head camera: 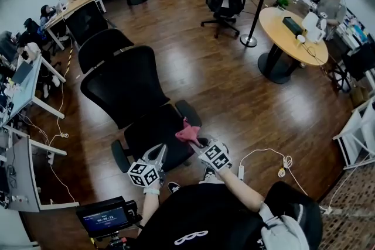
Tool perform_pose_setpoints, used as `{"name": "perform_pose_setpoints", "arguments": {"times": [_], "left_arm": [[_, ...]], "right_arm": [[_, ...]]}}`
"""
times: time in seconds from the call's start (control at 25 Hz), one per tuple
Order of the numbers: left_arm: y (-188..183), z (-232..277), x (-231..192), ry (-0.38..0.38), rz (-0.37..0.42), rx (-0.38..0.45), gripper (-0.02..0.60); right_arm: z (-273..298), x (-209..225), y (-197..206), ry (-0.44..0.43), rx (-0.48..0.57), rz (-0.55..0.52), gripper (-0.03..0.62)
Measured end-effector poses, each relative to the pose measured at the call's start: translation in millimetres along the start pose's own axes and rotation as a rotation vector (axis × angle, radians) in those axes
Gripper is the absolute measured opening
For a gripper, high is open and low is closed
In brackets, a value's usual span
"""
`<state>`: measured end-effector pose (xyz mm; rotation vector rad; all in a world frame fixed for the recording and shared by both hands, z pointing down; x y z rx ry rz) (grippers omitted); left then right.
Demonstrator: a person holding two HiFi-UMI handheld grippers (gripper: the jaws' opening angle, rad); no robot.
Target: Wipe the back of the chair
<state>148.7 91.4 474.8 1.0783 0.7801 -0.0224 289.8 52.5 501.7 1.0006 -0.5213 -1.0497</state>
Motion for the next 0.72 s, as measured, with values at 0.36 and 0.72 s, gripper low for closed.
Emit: {"name": "perform_pose_setpoints", "arguments": {"times": [0.36, 0.72], "left_arm": [[-0.8, -10.9, -4.3, -0.012, 0.0, -0.011, -0.008], [1.7, -13.7, -3.4, -0.016, -0.005, -0.01, -0.008]], "right_arm": [[1.3, -12.0, -3.6, -0.007, 0.002, 0.002, 0.041], [0.4, -13.0, -1.7, 0.0, 0.001, 0.009, 0.041]]}}
Point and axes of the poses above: the fingertips, and each gripper's own axes: z forward along the fingers, x to its right, y out of its underside, the point moved 3 cm from there along -z, backward along the fingers, and after that the axes turned 10 degrees about -z, right-handed, at the moved point
